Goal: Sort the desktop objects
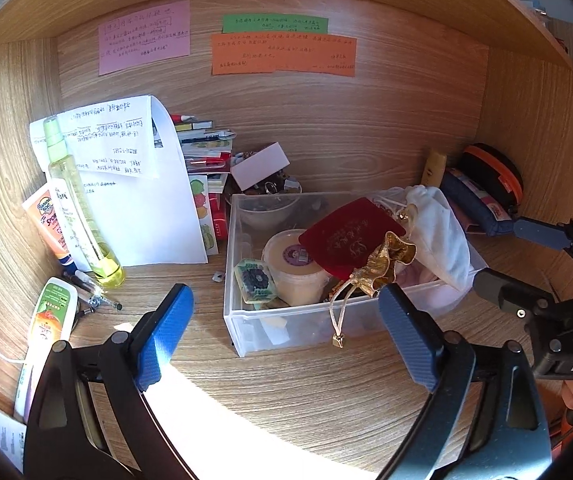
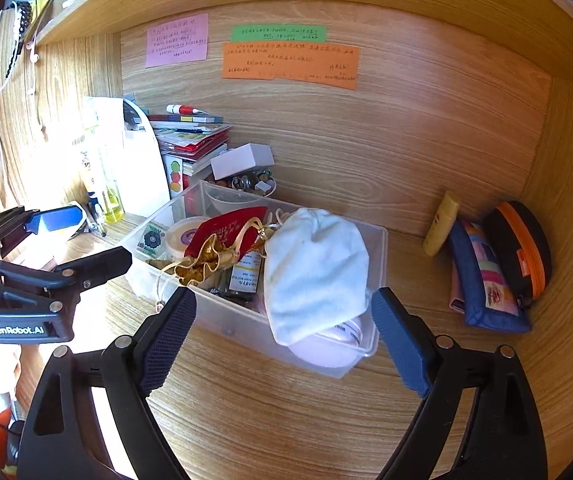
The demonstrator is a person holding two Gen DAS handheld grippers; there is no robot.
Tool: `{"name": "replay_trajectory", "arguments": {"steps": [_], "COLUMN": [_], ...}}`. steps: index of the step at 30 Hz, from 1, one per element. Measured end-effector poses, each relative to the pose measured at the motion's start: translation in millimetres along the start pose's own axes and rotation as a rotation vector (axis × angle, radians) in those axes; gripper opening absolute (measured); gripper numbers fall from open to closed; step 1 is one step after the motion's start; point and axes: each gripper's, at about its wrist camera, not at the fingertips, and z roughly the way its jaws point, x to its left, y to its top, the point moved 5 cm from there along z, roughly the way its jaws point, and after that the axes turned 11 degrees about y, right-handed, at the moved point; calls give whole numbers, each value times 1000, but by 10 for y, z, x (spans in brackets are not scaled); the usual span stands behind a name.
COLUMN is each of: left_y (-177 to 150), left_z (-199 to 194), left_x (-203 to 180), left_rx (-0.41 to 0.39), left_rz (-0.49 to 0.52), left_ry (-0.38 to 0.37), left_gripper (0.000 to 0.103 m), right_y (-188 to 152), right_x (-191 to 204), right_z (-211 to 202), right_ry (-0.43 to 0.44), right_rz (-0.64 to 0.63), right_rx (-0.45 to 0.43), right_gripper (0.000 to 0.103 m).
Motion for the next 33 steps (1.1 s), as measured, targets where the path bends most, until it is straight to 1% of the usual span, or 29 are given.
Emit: {"name": "replay_trajectory", "arguments": {"steps": [4,10,18,33], "left_y": [-27,-56,-92,-100], "left_z": [-26,-80,-73,-25], "left_x": [-28,-76,-183,-197], "left_rx": [-14,-29,-28,-15], "left_rz": [-13,-25,3,3], "left_ry": [39,34,38,32], "left_gripper": [95,95,95,95], "right_y": [-76,-159,-246,-254], "right_x": [-16,-63,-114,-116], "right_z": [-76,-128,-111,-81], "right_ry": [2,18,14,14], "right_rz": [12,33,53,63], "right_rx": [-16,-23,-9,-4], "right_gripper": [90,90,90,90]}}
